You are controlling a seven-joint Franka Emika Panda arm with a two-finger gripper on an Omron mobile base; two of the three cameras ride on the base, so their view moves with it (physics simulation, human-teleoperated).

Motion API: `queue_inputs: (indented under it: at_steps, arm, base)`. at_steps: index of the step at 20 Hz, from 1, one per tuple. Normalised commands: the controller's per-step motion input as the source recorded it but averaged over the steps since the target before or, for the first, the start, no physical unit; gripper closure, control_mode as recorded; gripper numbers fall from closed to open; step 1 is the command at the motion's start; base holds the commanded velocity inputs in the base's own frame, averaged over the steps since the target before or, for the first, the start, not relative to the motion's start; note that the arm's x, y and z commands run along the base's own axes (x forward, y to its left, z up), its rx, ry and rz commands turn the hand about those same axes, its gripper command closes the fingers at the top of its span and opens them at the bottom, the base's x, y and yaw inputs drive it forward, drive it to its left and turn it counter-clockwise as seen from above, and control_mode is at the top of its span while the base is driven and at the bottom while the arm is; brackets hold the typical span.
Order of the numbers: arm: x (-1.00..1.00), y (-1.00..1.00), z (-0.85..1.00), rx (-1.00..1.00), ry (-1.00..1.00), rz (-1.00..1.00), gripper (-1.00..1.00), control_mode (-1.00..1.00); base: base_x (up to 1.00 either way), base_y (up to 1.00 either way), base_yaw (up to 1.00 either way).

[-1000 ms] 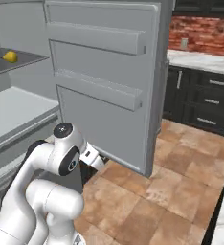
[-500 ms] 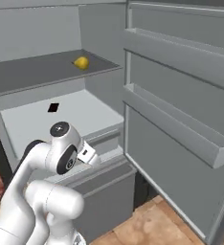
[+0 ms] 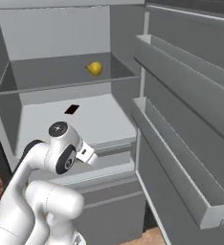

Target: Pick the banana and pear from the fridge and place them on the plate next to the blender to make a fruit smoothie.

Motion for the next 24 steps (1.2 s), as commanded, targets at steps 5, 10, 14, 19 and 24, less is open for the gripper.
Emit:
queue_inputs:
  at_steps: [5, 10, 14, 19, 24]
  arm:
    - [0.00, 0.00, 0.00, 0.00, 0.00, 0.00, -1.00, 1.00]
    - [0.00, -0.02, 0.03, 0.00, -0.07, 0.01, -1.00, -1.00]
    - [0.03, -0.03, 0.94, -0.05, -0.33, 0.05, -1.00, -1.00]
    - [-0.02, -0.32, 1.00, -0.07, -0.32, 0.00, -1.00, -1.00]
    - [-0.64, -0.14, 1.00, -0.04, -0.12, 0.02, -1.00, -1.00]
  base:
    - [0.00, -0.53, 0.46]
    - [0.00, -0.24, 0.22]
    - [0.00, 0.00, 0.00]
    - [0.00, 0.00, 0.00]
    - [0.00, 0.00, 0.00]
